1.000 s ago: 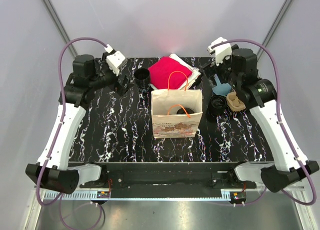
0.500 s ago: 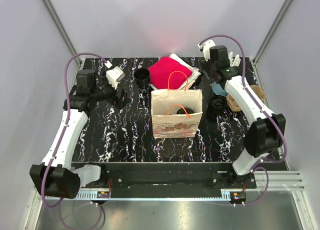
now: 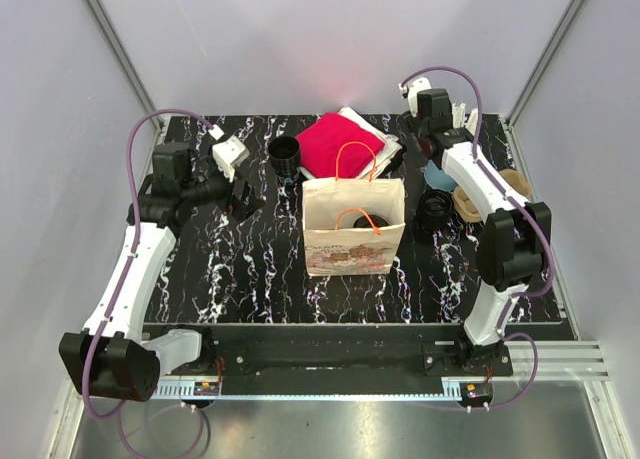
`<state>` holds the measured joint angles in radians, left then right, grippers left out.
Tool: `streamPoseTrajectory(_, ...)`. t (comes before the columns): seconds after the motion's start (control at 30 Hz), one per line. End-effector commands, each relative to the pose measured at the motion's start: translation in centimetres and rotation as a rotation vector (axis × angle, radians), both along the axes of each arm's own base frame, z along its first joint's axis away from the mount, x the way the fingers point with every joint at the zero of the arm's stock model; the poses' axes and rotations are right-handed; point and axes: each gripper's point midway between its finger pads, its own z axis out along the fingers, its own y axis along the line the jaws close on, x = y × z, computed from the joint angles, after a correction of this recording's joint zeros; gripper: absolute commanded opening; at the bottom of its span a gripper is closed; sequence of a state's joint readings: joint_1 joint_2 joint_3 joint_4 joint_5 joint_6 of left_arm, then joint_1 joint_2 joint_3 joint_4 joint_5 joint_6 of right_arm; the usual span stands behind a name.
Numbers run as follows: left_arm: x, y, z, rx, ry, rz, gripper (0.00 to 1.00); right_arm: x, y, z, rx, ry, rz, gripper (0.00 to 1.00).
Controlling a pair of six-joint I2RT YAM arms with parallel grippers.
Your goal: Pack the takeout coffee
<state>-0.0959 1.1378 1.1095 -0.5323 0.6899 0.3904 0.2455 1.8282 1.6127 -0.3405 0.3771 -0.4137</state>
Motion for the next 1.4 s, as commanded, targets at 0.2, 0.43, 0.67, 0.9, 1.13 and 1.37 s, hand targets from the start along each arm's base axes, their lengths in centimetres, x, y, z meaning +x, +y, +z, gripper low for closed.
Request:
streamPoseTrajectory(0.2,-0.2,-0.7,1.5,-0.047,-0.049,-0.044,0.99,3.0,-1.1,1.0,-0.017,-0.105,-0.025,0.50)
streamPoseTrajectory(0.43,-0.2,-0.7,1.3,-0.052,-0.040,-0.048,0.99,3.8,-1.3,0.0,-0.032,-0.098,-0.024,0.47)
streamPoseTrajectory(0.67,-0.1,-0.7,1.1,-0.056,-0.032,-0.051,0.99,4.0,-1.5,-0.9,-0.038,-0.095,-0.027,0.33)
streamPoseTrajectory(0.9,-0.2,-0.7,1.2,-0.059,-0.032,-0.053,0.99,3.9,-1.5,-0.8,-0.043,-0.094,-0.024,0.19)
streamPoseTrajectory(1.13,-0.2,-0.7,1.2,-0.064,-0.031,-0.056,0.99,3.2,-1.8,0.9,-0.059,-0.118,-0.017,0.07)
streamPoseTrajectory(1.37,-0.2,-0.8,1.1,-0.067,-0.025,-0.061,0.99,0.9,-1.9,3.9,-0.047,-0.115,0.001,0.08)
